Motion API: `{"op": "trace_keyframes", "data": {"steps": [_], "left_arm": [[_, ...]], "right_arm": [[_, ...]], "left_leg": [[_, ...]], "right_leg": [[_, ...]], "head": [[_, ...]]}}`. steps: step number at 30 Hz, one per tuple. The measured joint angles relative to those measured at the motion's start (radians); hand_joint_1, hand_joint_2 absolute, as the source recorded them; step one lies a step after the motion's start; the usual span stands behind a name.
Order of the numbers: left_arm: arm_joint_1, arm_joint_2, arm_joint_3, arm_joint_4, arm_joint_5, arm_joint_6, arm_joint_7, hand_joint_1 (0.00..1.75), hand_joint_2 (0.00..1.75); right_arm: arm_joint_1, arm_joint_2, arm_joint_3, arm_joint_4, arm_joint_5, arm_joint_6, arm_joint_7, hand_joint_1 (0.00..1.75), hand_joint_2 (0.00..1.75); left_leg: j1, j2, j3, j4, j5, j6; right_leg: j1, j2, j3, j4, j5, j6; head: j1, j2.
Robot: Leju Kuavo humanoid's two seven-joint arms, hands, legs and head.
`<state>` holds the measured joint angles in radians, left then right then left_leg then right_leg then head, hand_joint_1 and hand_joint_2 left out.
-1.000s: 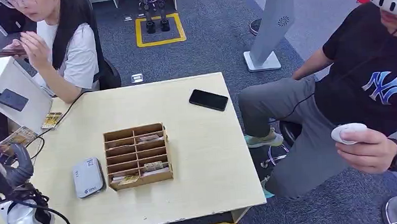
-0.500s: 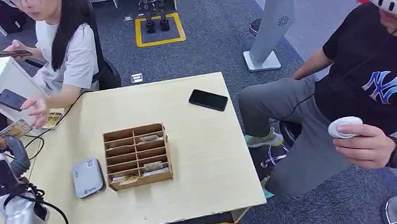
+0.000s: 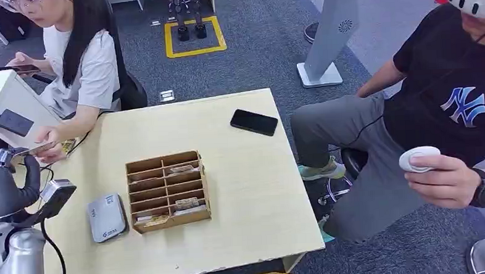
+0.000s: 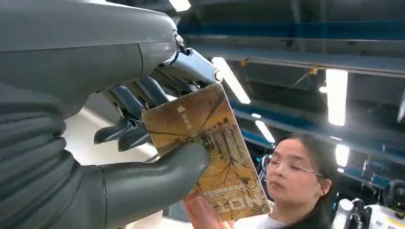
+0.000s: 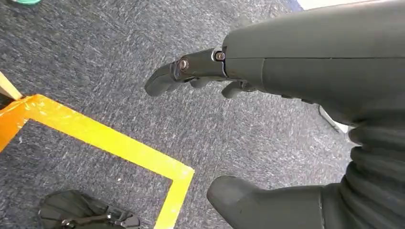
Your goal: Pass the card to the sensor for recognition and then transmit it.
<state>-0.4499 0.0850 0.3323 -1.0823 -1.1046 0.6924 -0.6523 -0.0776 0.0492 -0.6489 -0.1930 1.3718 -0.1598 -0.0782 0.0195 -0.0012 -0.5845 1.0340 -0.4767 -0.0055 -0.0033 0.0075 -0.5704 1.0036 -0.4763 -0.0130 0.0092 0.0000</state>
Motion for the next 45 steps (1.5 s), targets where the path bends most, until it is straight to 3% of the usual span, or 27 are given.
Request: {"op": "trace_keyframes", "data": {"steps": [6,20,21,27,45], "left_arm": [[-0.006,-0.022,0.051,-0.067,-0.125,0.000,0.000,1.75,1.75],[0.001,-0.037,0.087,-0.106,-0.125,0.000,0.000,1.75,1.75],[0.001,-0.037,0.087,-0.106,-0.125,0.000,0.000,0.00,1.75],[0.004,-0.037,0.087,-0.107,-0.072,0.001,0.000,0.00,1.75],[-0.008,-0.037,0.113,-0.011,-0.050,0.001,0.000,0.00,1.75]], "right_arm": [[-0.006,0.000,0.000,0.000,0.000,0.003,-0.002,0.00,1.75],[-0.007,0.000,0.000,0.000,0.000,0.004,-0.002,0.00,1.75],[-0.008,0.000,0.000,0.000,0.000,0.004,-0.002,0.00,1.75],[-0.007,0.000,0.000,0.000,0.002,0.002,-0.003,0.00,1.75],[-0.005,0.000,0.000,0.000,0.000,-0.003,-0.007,0.00,1.75]], "left_leg": [[0.000,0.000,-0.001,0.000,0.000,0.000],[0.000,0.000,-0.003,0.000,0.000,0.000],[0.000,0.000,-0.003,0.000,0.000,0.000],[0.000,-0.001,-0.003,0.000,-0.001,0.000],[0.000,-0.001,-0.003,0.000,0.000,0.000]], "right_leg": [[0.000,0.000,0.000,0.000,0.000,0.000],[0.000,0.000,-0.002,0.000,0.000,0.000],[0.000,0.000,-0.002,0.000,0.000,0.000],[0.000,-0.001,-0.003,0.000,0.000,0.000],[0.000,-0.001,-0.002,0.000,0.000,0.000]], "head": [[0.000,0.000],[0.000,0.000],[0.000,0.000],[0.000,0.000],[0.000,0.000]]}}
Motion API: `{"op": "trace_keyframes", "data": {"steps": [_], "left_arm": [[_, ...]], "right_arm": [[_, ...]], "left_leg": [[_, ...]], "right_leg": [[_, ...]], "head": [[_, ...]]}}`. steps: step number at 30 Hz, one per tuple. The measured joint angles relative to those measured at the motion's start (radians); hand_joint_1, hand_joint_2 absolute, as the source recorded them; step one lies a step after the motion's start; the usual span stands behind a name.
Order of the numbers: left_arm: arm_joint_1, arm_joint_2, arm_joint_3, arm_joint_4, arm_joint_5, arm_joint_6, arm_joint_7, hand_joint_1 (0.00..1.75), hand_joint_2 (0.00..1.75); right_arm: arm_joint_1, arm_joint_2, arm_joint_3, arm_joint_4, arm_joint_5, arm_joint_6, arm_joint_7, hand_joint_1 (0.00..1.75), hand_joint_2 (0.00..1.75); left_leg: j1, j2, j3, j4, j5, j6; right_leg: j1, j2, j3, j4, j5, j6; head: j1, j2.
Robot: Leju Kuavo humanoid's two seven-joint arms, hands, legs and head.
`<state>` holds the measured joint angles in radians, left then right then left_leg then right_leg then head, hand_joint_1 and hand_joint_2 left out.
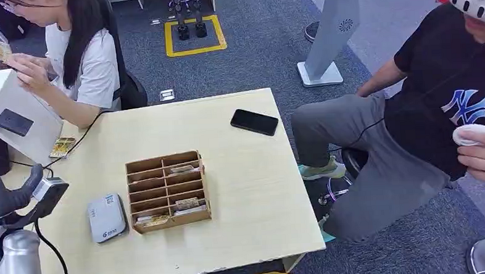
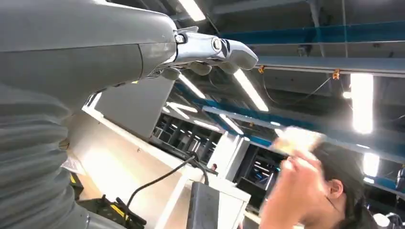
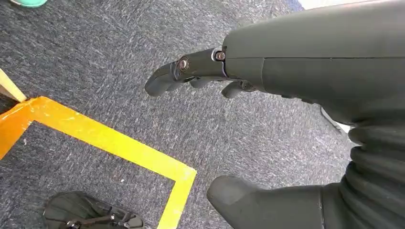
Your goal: Pass the card to the sensor for recognition and then transmit it.
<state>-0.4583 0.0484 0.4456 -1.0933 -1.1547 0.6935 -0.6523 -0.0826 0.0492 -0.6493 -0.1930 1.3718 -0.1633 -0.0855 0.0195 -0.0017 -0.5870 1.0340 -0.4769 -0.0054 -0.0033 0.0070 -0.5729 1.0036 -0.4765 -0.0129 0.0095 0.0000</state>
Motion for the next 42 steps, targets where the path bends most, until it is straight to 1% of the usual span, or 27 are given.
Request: {"op": "trace_keyframes", "data": {"steps": [3,5,6,7,8,9,11,12,13,15,17,19,22,25,29,32,35,42], "left_arm": [[0.000,0.000,0.005,0.000,0.005,0.000,0.000,0.00,1.75],[0.000,0.000,0.008,0.001,0.030,0.000,0.000,0.00,1.75],[0.002,0.000,0.006,0.002,0.066,0.000,0.000,0.00,1.75],[0.012,0.005,-0.007,0.006,0.138,0.000,0.000,0.00,1.75],[0.037,0.017,-0.041,0.005,0.213,0.000,0.000,0.00,1.75],[0.077,0.033,-0.082,-0.005,0.260,-0.005,0.000,0.00,1.75],[0.177,0.060,-0.181,-0.062,0.301,-0.012,0.002,0.00,1.75],[0.240,0.069,-0.222,-0.104,0.305,-0.007,0.005,0.00,1.75],[0.315,0.085,-0.270,-0.167,0.304,-0.002,0.008,0.00,1.75],[0.446,0.107,-0.353,-0.279,0.283,0.000,0.016,0.00,1.75],[0.530,0.119,-0.407,-0.365,0.263,0.000,0.030,0.00,1.75],[0.595,0.128,-0.435,-0.432,0.233,0.001,0.032,0.00,1.75],[0.730,0.133,-0.463,-0.566,0.161,0.002,0.054,0.00,1.75],[0.827,0.134,-0.489,-0.658,0.089,0.002,0.079,0.00,1.75],[0.878,0.139,-0.523,-0.708,0.043,0.002,0.100,0.00,1.75],[0.903,0.150,-0.560,-0.722,0.016,0.002,0.111,0.00,1.75],[0.918,0.156,-0.586,-0.732,0.010,0.002,0.116,0.00,1.75],[0.928,0.165,-0.609,-0.743,0.010,0.002,0.116,0.00,1.75]], "right_arm": [[0.000,0.000,0.000,0.000,0.000,0.000,0.000,0.00,1.75],[0.001,0.000,0.000,0.000,-0.001,-0.002,0.000,0.00,1.75],[0.001,0.000,-0.001,0.000,-0.004,-0.002,-0.002,0.00,1.75],[0.001,0.000,-0.002,0.000,-0.009,-0.005,-0.006,0.00,1.75],[0.002,0.000,-0.004,0.000,-0.015,-0.008,-0.011,0.00,1.75],[0.004,0.000,-0.006,0.000,-0.022,-0.009,-0.012,0.00,1.75],[0.013,0.000,-0.011,0.000,-0.023,-0.010,-0.012,0.00,1.75],[0.016,0.000,-0.015,0.000,-0.024,-0.010,-0.012,0.00,1.75],[0.018,0.000,-0.022,0.000,-0.028,-0.012,-0.012,0.00,1.75],[0.028,0.000,-0.034,0.000,-0.041,-0.014,-0.015,0.00,1.75],[0.033,0.000,-0.041,0.000,-0.041,-0.017,-0.015,0.00,1.75],[0.031,0.000,-0.050,0.000,-0.046,-0.023,-0.021,0.00,1.75],[0.035,0.000,-0.062,0.000,-0.057,-0.026,-0.023,0.00,1.75],[0.038,0.000,-0.074,0.000,-0.057,-0.026,-0.016,0.00,1.75],[0.037,0.000,-0.079,0.000,-0.057,-0.034,-0.035,0.00,1.75],[0.037,0.000,-0.083,0.000,-0.056,-0.035,-0.035,0.00,1.75],[0.037,0.000,-0.084,0.000,-0.056,-0.036,-0.035,0.00,1.75],[0.036,0.000,-0.085,0.000,-0.056,-0.036,-0.035,0.00,1.75]], "left_leg": [[0.000,0.000,0.000,0.000,0.000,0.000],[0.000,0.000,0.000,0.000,0.000,0.000],[0.000,0.000,0.000,0.000,0.000,0.000],[0.000,0.001,0.000,0.000,0.000,0.000],[0.000,0.003,0.001,0.000,0.000,0.000],[0.000,0.004,0.002,0.000,-0.001,0.000],[0.000,0.004,0.001,0.000,-0.002,0.000],[0.000,0.004,0.001,0.000,-0.002,0.000],[0.000,0.008,0.003,0.000,-0.005,-0.001],[0.000,0.008,0.002,0.000,-0.006,0.000],[-0.001,0.006,0.001,0.000,-0.008,0.002],[-0.001,0.006,0.001,0.000,-0.008,0.002],[-0.001,0.007,0.003,0.000,-0.010,0.001],[-0.001,0.005,0.002,0.000,-0.010,0.002],[-0.001,0.004,0.003,0.000,-0.009,0.002],[-0.001,0.004,0.003,0.000,-0.009,0.002],[-0.001,0.003,0.004,0.000,-0.009,0.002],[-0.001,0.003,0.004,0.000,-0.009,0.002]], "right_leg": [[0.000,0.000,0.000,0.000,0.000,0.000],[0.000,0.000,0.000,0.000,0.000,0.000],[0.000,0.000,0.000,0.000,0.000,0.000],[0.000,0.001,0.000,0.000,0.000,0.000],[0.000,0.003,0.000,0.000,0.000,0.000],[0.000,0.005,0.000,0.000,0.000,0.000],[0.000,0.005,0.000,0.000,-0.001,0.000],[0.000,0.005,0.000,0.000,-0.002,0.000],[0.000,0.009,-0.001,0.000,-0.002,0.000],[0.000,0.009,-0.001,0.000,-0.004,0.001],[0.000,0.007,0.000,0.000,-0.006,0.003],[-0.001,0.006,0.000,0.000,-0.006,0.003],[-0.001,0.008,0.000,0.000,-0.006,0.002],[-0.001,0.006,0.001,-0.001,-0.007,0.004],[-0.001,0.004,0.002,0.000,-0.007,0.004],[-0.001,0.003,0.003,0.000,-0.007,0.004],[-0.001,0.003,0.004,0.000,-0.007,0.004],[-0.001,0.003,0.004,0.000,-0.007,0.004]], "head": [[0.000,0.000],[0.000,0.000],[0.000,0.000],[0.000,0.000],[0.000,0.000],[-0.001,0.000],[-0.001,0.000],[0.002,0.000],[0.001,0.000],[0.000,0.000],[0.001,0.000],[0.000,0.000],[0.000,0.000],[0.000,0.000],[0.000,0.000],[0.000,0.000],[0.000,0.000],[0.000,0.000]]}}
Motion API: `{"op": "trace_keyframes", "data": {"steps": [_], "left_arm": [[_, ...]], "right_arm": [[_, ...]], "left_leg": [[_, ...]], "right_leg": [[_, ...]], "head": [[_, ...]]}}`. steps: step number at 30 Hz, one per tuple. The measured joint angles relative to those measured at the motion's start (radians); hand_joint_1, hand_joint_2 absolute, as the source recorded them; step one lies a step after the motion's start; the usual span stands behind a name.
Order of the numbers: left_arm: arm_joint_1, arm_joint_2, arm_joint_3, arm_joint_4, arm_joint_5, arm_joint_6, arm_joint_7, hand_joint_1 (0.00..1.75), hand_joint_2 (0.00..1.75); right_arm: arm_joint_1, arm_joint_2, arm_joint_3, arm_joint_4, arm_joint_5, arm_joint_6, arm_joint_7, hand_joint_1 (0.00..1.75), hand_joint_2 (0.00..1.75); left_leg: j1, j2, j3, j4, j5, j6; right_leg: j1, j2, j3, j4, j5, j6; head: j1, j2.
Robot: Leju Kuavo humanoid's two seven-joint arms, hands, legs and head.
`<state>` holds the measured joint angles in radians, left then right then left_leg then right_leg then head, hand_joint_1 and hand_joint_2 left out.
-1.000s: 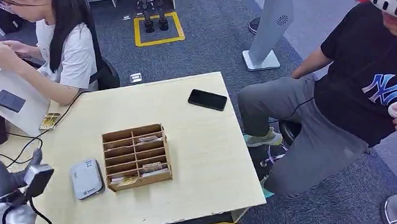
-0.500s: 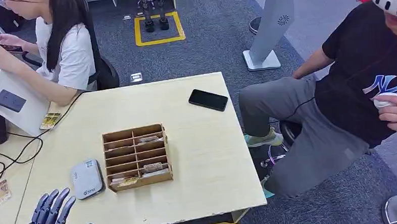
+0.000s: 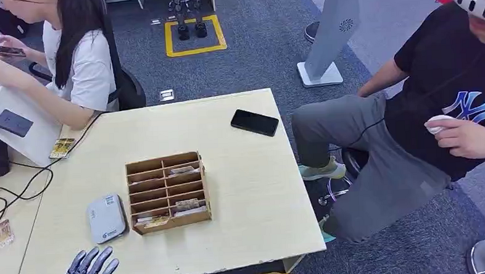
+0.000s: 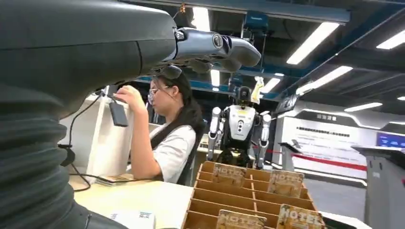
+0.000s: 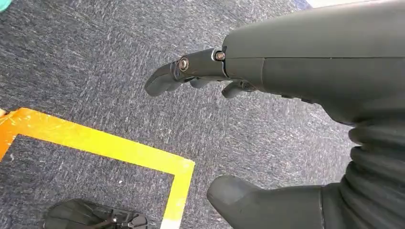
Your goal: Pass the card to the sensor for recognition and then transmit it.
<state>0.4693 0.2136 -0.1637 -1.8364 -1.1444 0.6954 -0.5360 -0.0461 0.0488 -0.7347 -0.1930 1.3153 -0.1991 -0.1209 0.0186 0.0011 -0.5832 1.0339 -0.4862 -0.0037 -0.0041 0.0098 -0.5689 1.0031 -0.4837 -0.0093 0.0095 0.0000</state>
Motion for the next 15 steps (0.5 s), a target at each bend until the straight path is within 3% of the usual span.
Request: {"op": "trace_keyframes", "data": {"steps": [4,9,10,13,15], "left_arm": [[0.000,0.003,-0.002,0.000,-0.009,0.000,0.006,0.00,1.75],[0.002,0.037,-0.064,-0.001,-0.073,0.000,0.069,0.00,1.75],[-0.002,0.046,-0.082,0.000,-0.121,0.000,0.103,0.00,1.75],[-0.051,0.108,-0.180,0.018,-0.278,0.000,0.294,0.00,1.75],[-0.103,0.141,-0.260,0.064,-0.301,0.000,0.389,0.00,1.75]], "right_arm": [[0.000,0.000,-0.002,0.000,0.000,0.001,0.002,0.00,1.75],[0.000,0.000,-0.008,0.000,0.005,0.006,0.017,0.00,1.75],[0.000,0.000,-0.008,0.000,0.008,0.009,0.021,0.00,1.75],[-0.002,0.000,-0.011,0.000,0.024,0.012,0.019,0.00,1.75],[-0.006,0.000,-0.017,0.000,0.033,0.010,0.012,0.00,1.75]], "left_leg": [[0.000,0.000,0.000,0.000,0.000,0.000],[0.000,0.000,0.000,0.000,0.000,0.000],[0.000,0.000,0.001,0.000,0.000,0.000],[0.000,-0.003,0.000,0.000,0.001,0.000],[0.000,-0.003,0.000,0.000,0.001,0.001]], "right_leg": [[0.000,0.000,0.000,0.000,0.000,0.000],[0.000,0.000,0.000,0.000,0.000,0.000],[0.000,0.000,0.000,0.000,0.000,0.000],[0.000,-0.003,0.000,0.000,0.000,0.000],[0.000,-0.004,0.001,0.000,0.000,0.000]], "head": [[0.000,0.000],[0.000,0.000],[0.001,0.000],[0.000,0.000],[0.000,0.000]]}}
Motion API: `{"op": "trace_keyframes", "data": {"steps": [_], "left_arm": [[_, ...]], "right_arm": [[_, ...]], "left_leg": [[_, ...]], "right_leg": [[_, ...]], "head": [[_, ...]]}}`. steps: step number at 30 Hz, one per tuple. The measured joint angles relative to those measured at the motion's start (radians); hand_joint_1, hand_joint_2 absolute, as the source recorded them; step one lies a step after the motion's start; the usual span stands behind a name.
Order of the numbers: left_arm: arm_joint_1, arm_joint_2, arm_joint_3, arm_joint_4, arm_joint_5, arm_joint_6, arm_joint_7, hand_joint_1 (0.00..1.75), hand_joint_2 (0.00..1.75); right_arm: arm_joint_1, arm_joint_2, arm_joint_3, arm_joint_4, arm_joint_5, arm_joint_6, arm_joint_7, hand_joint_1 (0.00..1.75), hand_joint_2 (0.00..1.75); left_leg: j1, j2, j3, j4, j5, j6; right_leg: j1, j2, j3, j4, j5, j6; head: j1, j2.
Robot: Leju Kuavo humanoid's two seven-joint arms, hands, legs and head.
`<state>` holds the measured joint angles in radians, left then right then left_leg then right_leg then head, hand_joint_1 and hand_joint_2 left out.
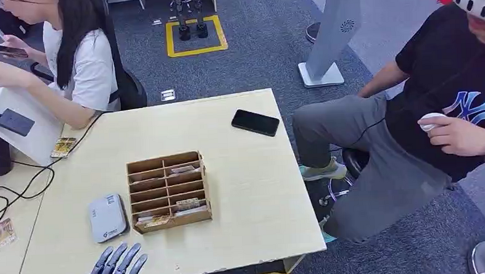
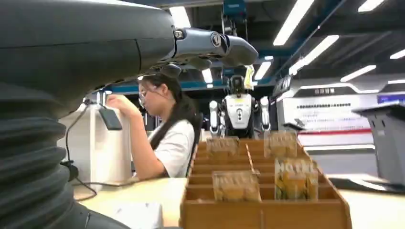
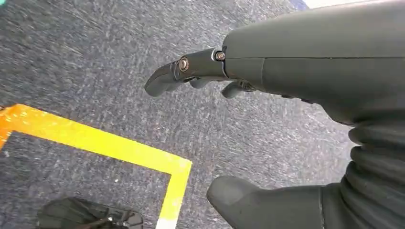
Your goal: Pass the card to the sensor for recognition and then transmit it.
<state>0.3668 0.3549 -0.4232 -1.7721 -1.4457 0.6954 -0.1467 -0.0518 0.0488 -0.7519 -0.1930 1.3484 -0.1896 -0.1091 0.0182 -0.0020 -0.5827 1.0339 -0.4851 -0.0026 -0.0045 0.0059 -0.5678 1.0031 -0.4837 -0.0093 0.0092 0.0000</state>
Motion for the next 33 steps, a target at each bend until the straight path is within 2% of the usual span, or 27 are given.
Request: {"op": "trace_keyframes", "data": {"steps": [3,5,10,20,29,33], "left_arm": [[-0.071,0.027,-0.101,0.084,0.001,-0.002,0.084,0.00,1.75],[-0.114,0.028,-0.156,0.148,0.017,-0.010,0.134,0.00,1.75],[-0.186,0.018,-0.231,0.234,0.020,-0.014,0.163,0.00,1.75],[-0.215,0.016,-0.266,0.289,0.020,-0.013,0.168,0.00,1.75],[-0.253,-0.013,-0.286,0.326,0.015,-0.010,0.173,0.00,1.75],[-0.274,-0.041,-0.281,0.360,-0.015,-0.004,0.233,0.00,1.75]], "right_arm": [[-0.001,0.000,-0.005,0.000,0.005,-0.003,-0.007,0.00,1.75],[-0.001,0.000,-0.008,0.000,0.005,-0.002,0.001,0.00,1.75],[0.000,0.000,-0.020,0.000,0.005,0.001,0.012,0.00,1.75],[0.000,0.000,-0.025,0.000,0.006,0.004,0.012,0.00,1.75],[-0.001,0.000,-0.025,0.000,0.008,0.004,0.003,0.00,1.75],[-0.001,0.000,-0.025,0.000,0.023,0.004,0.006,0.00,1.75]], "left_leg": [[0.000,0.000,0.000,0.000,0.000,0.000],[0.000,0.000,0.000,0.000,0.001,0.001],[-0.001,0.000,0.000,0.000,0.001,0.001],[-0.001,0.000,0.000,0.000,0.000,0.001],[-0.001,0.000,0.000,0.000,0.001,0.001],[-0.001,0.000,0.000,0.000,0.001,0.001]], "right_leg": [[0.000,0.000,0.000,0.000,0.000,0.000],[0.000,0.000,0.000,0.000,0.000,0.000],[-0.001,0.000,0.001,0.000,0.000,0.000],[-0.001,0.000,0.000,0.000,0.000,0.000],[-0.001,0.000,0.000,0.000,0.000,0.000],[-0.001,0.000,0.000,0.000,0.000,0.000]], "head": [[0.001,0.000],[0.001,0.000],[0.000,0.000],[0.001,0.000],[0.001,0.000],[0.000,0.000]]}}
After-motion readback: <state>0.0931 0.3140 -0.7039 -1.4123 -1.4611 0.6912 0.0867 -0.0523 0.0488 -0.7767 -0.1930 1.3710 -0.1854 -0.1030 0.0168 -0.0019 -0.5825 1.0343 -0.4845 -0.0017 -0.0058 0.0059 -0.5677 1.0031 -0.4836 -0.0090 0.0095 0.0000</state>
